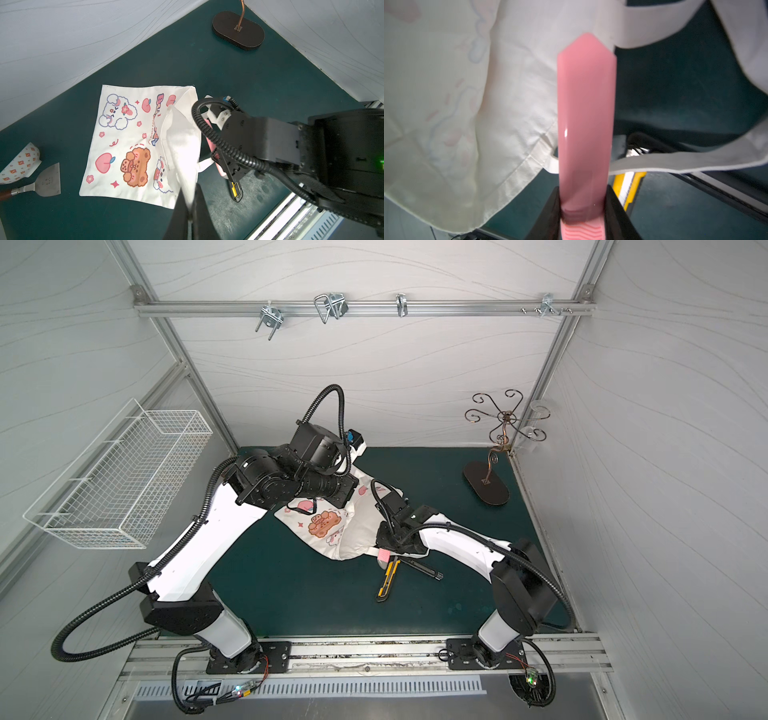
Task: Place the art knife into the pouch
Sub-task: Place the utility knife in the pouch.
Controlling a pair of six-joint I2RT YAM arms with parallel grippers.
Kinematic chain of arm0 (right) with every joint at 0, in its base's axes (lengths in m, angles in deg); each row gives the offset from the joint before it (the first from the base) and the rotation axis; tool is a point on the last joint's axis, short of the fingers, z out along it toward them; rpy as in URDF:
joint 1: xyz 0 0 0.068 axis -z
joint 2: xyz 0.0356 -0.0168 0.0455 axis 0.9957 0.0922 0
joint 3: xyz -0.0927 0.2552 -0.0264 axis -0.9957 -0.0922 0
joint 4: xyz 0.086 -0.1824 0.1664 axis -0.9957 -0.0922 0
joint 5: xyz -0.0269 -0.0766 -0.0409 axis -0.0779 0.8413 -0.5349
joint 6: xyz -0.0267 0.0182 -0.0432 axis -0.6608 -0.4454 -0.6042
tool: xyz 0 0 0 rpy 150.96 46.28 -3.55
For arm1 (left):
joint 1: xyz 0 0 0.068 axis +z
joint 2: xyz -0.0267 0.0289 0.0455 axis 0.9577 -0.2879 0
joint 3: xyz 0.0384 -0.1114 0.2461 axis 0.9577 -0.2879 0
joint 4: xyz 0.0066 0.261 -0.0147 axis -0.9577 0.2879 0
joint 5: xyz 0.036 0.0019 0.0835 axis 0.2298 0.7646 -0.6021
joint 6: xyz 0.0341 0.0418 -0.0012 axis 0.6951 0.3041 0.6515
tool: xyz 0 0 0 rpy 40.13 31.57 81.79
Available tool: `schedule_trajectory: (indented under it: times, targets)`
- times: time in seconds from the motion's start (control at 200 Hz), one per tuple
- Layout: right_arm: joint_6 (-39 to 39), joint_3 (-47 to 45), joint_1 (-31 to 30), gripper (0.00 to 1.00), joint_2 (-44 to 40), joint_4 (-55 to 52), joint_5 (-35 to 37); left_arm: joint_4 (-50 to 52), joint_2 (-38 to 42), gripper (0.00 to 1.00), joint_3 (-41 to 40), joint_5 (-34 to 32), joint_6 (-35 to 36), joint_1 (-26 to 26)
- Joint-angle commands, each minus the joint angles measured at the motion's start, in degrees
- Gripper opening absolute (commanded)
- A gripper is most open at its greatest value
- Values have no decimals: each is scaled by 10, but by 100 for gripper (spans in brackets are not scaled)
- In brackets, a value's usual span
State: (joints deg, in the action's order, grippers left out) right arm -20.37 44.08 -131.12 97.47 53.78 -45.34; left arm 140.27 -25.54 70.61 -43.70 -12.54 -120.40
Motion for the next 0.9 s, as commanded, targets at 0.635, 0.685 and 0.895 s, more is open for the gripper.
schedule_trajectory:
  times: [0.635,0.685,0.895]
  targets:
    - [109,26,78,20,162,317,-197,6,-14,0,49,22,-33,2]
    - [127,20,80,20,170,353,-205,11,-21,0,61,26,-35,2]
    - [155,59,81,20,221,390,-200,50,-58,0,145,55,-48,2]
